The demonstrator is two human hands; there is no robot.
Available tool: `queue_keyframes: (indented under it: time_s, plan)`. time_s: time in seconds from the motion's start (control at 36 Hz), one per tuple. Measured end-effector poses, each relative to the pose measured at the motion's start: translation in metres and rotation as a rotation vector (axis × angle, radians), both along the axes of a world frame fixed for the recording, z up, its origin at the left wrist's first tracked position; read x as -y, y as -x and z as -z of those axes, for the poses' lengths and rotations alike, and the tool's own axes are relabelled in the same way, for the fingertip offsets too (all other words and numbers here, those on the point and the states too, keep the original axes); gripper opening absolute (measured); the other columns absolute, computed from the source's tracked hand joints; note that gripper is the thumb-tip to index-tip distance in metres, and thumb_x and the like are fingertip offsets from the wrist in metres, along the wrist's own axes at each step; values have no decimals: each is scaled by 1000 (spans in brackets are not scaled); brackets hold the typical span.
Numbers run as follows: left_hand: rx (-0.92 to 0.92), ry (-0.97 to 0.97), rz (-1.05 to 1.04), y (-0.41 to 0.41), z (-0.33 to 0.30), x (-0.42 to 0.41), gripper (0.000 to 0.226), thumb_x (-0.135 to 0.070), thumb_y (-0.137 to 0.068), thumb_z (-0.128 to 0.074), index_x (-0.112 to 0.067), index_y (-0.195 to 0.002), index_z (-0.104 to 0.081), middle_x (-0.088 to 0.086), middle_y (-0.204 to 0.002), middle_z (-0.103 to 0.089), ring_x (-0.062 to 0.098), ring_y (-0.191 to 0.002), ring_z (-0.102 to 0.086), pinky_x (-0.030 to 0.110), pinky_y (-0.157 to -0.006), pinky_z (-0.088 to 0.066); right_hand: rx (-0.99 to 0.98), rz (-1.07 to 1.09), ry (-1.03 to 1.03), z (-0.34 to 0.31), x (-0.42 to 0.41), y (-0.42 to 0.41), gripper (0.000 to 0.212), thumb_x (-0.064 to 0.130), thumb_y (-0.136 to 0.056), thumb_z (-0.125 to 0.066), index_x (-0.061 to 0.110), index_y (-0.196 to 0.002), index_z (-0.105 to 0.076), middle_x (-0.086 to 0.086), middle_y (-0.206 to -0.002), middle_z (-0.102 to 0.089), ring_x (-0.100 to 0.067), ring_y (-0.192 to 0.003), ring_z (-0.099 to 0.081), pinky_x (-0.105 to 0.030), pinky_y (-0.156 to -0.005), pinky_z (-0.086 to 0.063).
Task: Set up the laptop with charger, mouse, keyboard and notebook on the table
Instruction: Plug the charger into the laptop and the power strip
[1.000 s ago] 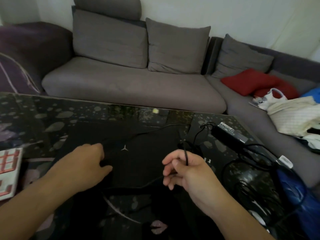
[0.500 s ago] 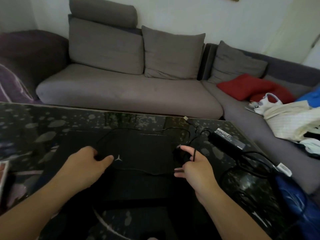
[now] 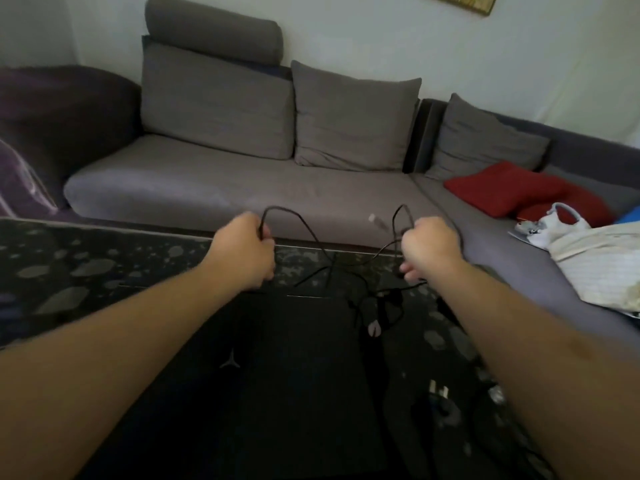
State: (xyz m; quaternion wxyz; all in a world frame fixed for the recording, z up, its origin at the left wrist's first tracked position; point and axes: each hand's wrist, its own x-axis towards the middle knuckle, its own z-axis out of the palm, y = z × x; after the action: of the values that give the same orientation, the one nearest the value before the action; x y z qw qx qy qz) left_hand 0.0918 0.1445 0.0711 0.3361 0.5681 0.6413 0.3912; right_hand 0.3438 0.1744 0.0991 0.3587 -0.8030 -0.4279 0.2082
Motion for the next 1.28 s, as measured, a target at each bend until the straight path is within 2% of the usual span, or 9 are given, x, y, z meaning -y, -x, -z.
queue_keyframes:
  time_s: [0.19,0.33,0.47,0.64,0.81,0.94,1.06,1.17,1.28]
  plan:
    - [560,188,-93,3,18,-24,9,-11,-103,-60,-6,-110,-61,16,-106,-71,23,-91,-75,35,-79,-65,157,0,110,2,-16,8,24,13,-100,-51,-9,-95,-62,-26,-74,-68,-34,-53,-72,-46,-59,-64]
    - [498,320,14,12,49,4,55,-13,-98,-70,-4,-147,-47,14,-113,-72,23,-102,-75,38,-91,-63,467,-103,409,24,-6,17,27,11,-95,-47,-1,-86,-69,-13,-58,-73,-24,-49,-71,-35,-68,-65]
    - [512,340,31,16,44,14,61,1,-99,-64,-4,-154,-38,19,-115,-68,26,-96,-76,34,-74,-66,-333,-112,368,29,-5,17,29,20,-109,-33,3,-91,-49,-22,-66,-70,-25,-52,-62,-24,-39,-49]
    - [568,297,-31,20,36,11,34,-3,-100,-63,-2,-133,-52,19,-117,-68,29,-91,-76,44,-68,-66,-844,-139,28,30,-4,31,33,3,-111,-33,0,-131,-59,-34,-105,-69,-44,-79,-76,-44,-62,-65]
    - [558,284,-4,24,46,0,34,-8,-101,-63,1,-133,-59,18,-119,-69,26,-104,-73,37,-89,-61,-981,-159,-214,39,-26,31,69,-26,-96,-23,10,-141,-61,-33,-134,-56,-44,-112,-67,-47,-89,-64]
    - [599,275,52,26,48,-7,31,-11,-103,-63,-1,-132,-58,19,-116,-70,29,-96,-77,36,-77,-65,-638,-254,-397,42,-52,48,66,-24,-96,-28,15,-118,-76,-19,-134,-63,-21,-106,-69,-39,-102,-59]
    - [771,307,113,30,42,-7,46,-43,-108,-50,-4,-126,-66,19,-111,-77,29,-90,-80,38,-68,-66,97,-566,-305,56,-56,78,54,-13,-96,-47,29,-100,-81,3,-114,-72,-17,-111,-70,-27,-93,-53]
    - [903,372,217,46,34,-9,76,-62,-107,-25,-1,-129,-65,18,-106,-78,23,-70,-74,31,-53,-60,705,-766,-203,83,-49,100,33,-8,-86,-53,10,-97,-78,-7,-105,-70,-29,-100,-69,-36,-89,-56]
    - [969,347,250,65,30,-4,74,-61,-107,-28,-1,-128,-65,12,-86,-72,13,-55,-56,21,-42,-47,767,-737,-162,96,-52,92,20,-2,-85,-60,13,-90,-72,-5,-99,-66,-26,-89,-67,-45,-81,-61]
